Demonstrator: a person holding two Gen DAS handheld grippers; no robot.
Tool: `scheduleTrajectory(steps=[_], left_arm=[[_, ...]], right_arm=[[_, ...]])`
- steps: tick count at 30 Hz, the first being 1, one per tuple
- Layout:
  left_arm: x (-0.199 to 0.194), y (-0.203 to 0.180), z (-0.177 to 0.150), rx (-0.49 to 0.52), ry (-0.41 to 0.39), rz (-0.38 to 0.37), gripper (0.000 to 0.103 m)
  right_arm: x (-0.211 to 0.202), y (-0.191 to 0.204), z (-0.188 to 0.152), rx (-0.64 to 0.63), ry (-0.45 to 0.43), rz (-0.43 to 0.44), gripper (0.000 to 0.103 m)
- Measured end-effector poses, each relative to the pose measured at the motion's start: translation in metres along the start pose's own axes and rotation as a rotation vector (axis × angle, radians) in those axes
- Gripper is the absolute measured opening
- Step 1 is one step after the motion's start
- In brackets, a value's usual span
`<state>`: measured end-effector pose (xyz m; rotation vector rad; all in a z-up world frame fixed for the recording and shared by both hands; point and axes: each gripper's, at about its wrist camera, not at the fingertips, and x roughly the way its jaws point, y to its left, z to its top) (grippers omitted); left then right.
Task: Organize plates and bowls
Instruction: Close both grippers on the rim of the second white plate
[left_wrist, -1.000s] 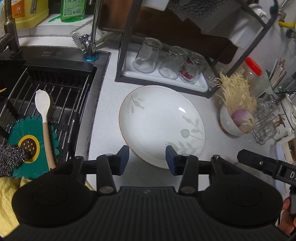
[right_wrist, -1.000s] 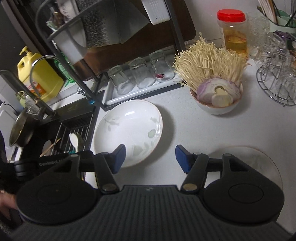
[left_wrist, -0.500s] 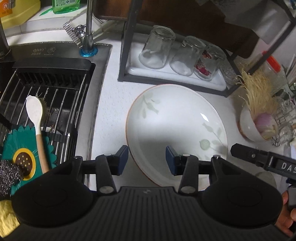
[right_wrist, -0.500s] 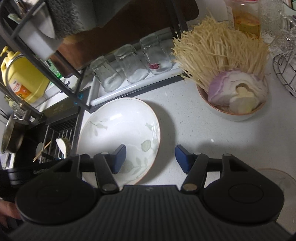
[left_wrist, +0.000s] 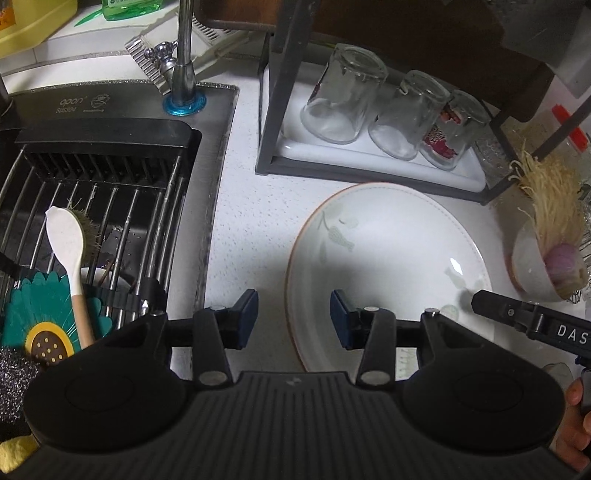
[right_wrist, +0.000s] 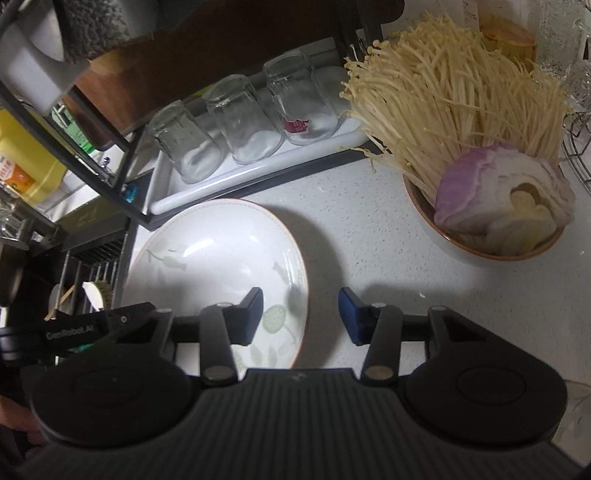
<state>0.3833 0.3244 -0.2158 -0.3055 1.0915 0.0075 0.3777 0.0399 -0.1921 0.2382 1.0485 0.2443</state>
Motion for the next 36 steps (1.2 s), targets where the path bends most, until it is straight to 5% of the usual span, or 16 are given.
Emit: scheduleTrajectory(steps=[13,24,36], left_arm=[[0.012,-0.003,0.011,0.06,-0.031,-0.043,0.024],[0.002,-0.003,0.004,0.042,-0.016,-0.056,0.023],[-0.049,-0.016,-0.006,0.057,-0.056,-0.077,0.023]], right_arm=[[0.02,-0.002,0.003,0.038,0.022,0.023,0.015],[0.012,-0.003,0.0,0.009,0.045,0.032,0.014],[-0.042,0.003,-0.008,-0.013,-0.004,0.054,0.014]])
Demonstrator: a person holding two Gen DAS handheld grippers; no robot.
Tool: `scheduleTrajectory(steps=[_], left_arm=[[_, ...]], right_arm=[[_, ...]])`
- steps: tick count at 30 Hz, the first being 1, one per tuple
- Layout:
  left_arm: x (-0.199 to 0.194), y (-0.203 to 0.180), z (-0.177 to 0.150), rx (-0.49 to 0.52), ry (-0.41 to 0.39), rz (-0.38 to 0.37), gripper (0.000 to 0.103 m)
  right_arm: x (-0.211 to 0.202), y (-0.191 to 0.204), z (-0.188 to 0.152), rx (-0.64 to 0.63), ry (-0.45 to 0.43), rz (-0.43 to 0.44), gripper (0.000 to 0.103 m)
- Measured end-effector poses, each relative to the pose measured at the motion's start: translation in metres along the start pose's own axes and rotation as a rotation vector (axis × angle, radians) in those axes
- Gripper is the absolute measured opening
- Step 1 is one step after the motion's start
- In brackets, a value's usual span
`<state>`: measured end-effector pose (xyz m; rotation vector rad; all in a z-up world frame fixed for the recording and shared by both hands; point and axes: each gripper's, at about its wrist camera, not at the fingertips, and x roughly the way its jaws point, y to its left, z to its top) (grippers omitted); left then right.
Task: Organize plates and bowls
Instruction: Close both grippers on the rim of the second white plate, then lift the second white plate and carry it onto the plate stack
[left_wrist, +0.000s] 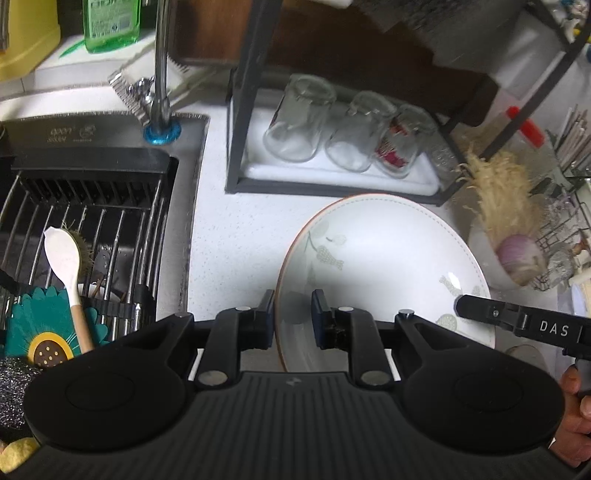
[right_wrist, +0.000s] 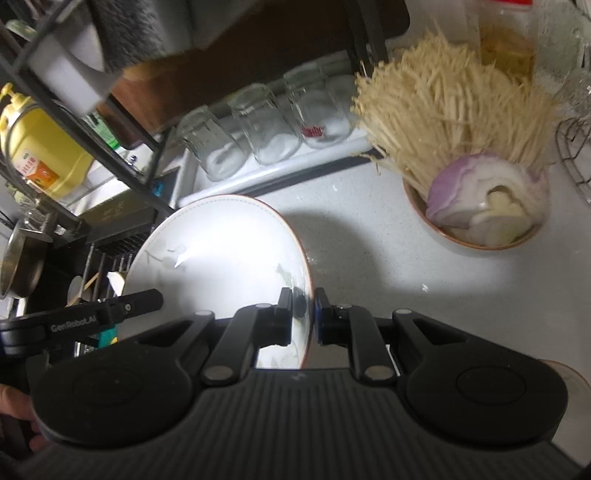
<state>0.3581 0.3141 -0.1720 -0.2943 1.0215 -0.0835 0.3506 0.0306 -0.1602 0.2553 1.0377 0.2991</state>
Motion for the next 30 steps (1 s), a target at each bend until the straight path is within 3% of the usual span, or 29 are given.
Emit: scheduleTrajectory(steps=[17,23,30], left_arm=[[-0.086,-0.061,0.005,0.121,-0.099,-0.042,0.023],[-0.094,-0.079,0.004,0.129,-0.092,-0.094,0.023],[-0.094,-0.104,-0.006,0.22,-0.064,-0.152,0.023]], right_arm=[[-0.109,-0.004,-0.009,0.049,-0.169,0.025,0.014],[-0.136,-0.013,-0.018,0.064,-0.223,0.002,0.015],[-0.162,-0.03,-0.041,0.133,-0.294,-0.043,0.014]])
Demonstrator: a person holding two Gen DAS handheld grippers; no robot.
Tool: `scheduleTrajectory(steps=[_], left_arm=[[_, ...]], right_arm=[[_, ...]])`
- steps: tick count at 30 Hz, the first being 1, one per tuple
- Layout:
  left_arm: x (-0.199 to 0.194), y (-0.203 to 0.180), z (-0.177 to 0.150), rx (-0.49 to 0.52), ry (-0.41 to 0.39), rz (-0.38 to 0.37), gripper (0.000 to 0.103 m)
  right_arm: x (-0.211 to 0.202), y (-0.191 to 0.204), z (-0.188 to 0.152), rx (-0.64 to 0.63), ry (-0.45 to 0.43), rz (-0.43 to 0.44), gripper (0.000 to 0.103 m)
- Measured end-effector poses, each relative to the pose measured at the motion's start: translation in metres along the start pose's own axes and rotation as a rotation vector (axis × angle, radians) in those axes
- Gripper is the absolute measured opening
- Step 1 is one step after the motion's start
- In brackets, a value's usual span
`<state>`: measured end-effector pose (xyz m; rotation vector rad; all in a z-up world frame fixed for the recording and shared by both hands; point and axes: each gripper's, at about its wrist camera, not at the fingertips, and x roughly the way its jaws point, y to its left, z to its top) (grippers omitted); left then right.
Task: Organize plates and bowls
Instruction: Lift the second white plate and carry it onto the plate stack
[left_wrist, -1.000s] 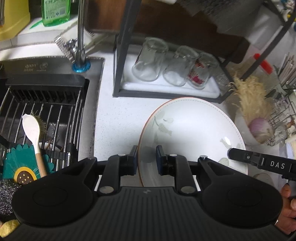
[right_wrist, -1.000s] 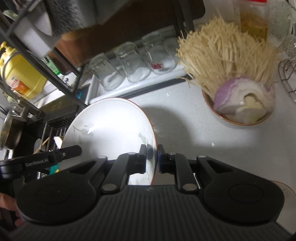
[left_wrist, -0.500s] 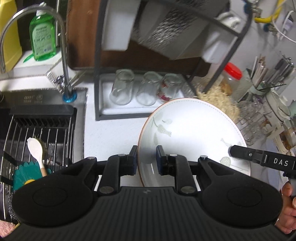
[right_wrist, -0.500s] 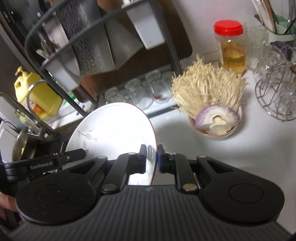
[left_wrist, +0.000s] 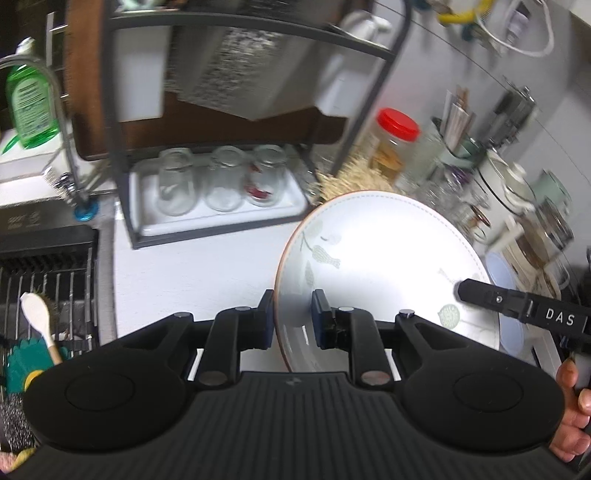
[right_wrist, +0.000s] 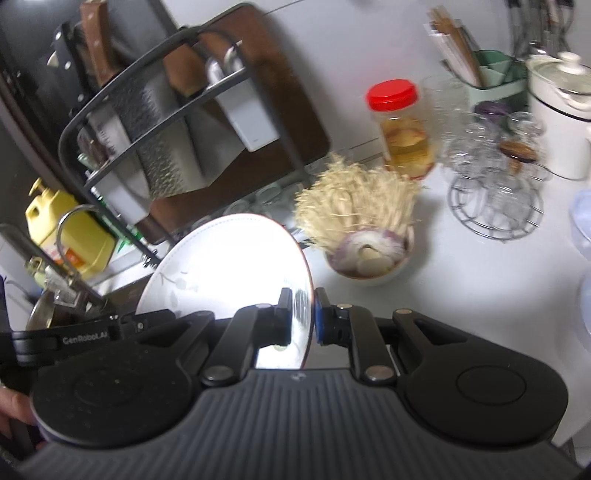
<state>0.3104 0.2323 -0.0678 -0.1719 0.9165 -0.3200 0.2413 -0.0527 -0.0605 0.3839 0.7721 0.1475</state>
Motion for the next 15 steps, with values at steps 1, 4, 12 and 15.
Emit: scheduleTrajectory(steps=[1,4,12,15], left_arm=[[0.002,-0.003,-0.001,0.006,0.008,-0.007,0.023],[0.006,-0.012,-0.004,0.032,0.027,-0.032,0.023],[0.018,-0.045,-0.022,0.07,0.069,-0.032,0.023],[0.025,-0.06,-0.03,0.054,0.081,-0.017,0.023]], right_arm=[[-0.002,-0.002,-0.003,0.011,-0.004,-0.01,0.014],[-0.011,-0.009,-0.011,0.034,-0.015,-0.04,0.015],[-0.026,-0.039,-0.026,0.06,-0.011,-0.082,0.015],[-0.026,-0.057,-0.029,0.056,0.008,-0.075,0.015]])
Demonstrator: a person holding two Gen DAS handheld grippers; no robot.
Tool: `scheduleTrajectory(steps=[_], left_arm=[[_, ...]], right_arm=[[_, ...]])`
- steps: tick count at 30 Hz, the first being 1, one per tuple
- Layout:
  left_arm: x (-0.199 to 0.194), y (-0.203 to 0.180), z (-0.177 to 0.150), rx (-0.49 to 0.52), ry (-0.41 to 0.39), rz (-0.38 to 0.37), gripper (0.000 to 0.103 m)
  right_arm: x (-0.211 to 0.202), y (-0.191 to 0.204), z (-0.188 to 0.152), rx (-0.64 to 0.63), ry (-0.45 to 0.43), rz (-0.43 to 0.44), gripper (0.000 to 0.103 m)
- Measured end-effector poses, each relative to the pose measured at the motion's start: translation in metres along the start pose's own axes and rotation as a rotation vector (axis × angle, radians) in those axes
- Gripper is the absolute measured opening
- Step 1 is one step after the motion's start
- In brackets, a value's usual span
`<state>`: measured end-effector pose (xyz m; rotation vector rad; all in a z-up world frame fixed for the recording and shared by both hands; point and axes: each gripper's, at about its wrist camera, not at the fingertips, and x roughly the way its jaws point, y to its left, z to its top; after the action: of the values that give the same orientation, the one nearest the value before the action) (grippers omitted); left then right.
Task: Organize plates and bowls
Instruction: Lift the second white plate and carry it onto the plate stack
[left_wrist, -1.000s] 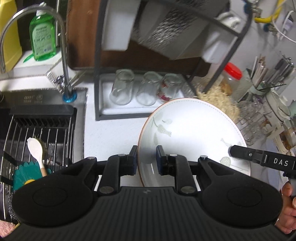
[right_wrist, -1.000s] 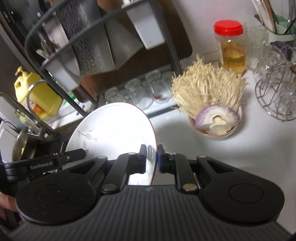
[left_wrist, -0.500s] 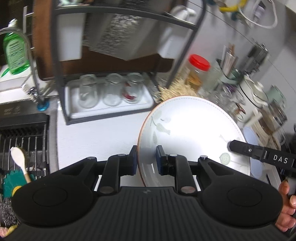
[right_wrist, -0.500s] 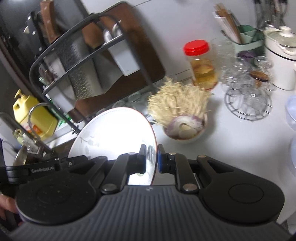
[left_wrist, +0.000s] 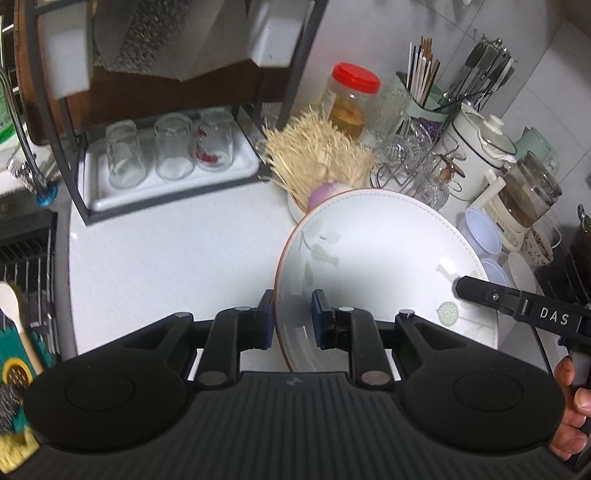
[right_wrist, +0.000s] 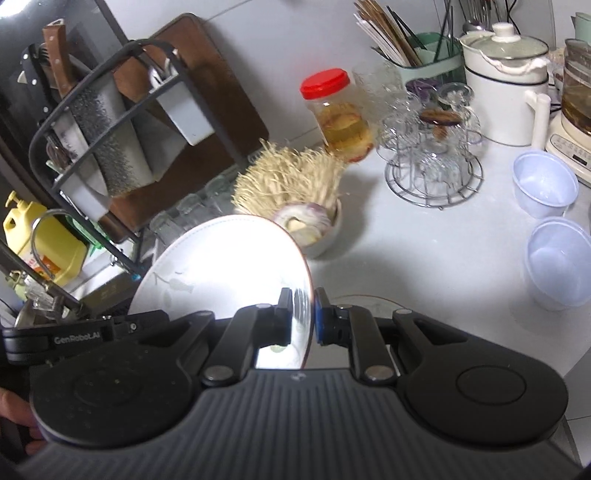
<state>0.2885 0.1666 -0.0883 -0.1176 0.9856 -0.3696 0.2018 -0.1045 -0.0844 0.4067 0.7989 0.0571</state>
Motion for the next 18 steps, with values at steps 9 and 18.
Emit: scheduleTrajectory(steps=[9,18], left_arm=[[0.027,-0.048,-0.017,-0.033,0.071,0.049,0.023],[0.069,-0.069,-0.027,-0.048,0.147,0.081,0.024]], right_arm=[[0.006,-0.052,0.002,-0.032,0.052,0.006,0.015],[0.023,-0.091,-0.009,-0.046,0.11,0.015,0.015]])
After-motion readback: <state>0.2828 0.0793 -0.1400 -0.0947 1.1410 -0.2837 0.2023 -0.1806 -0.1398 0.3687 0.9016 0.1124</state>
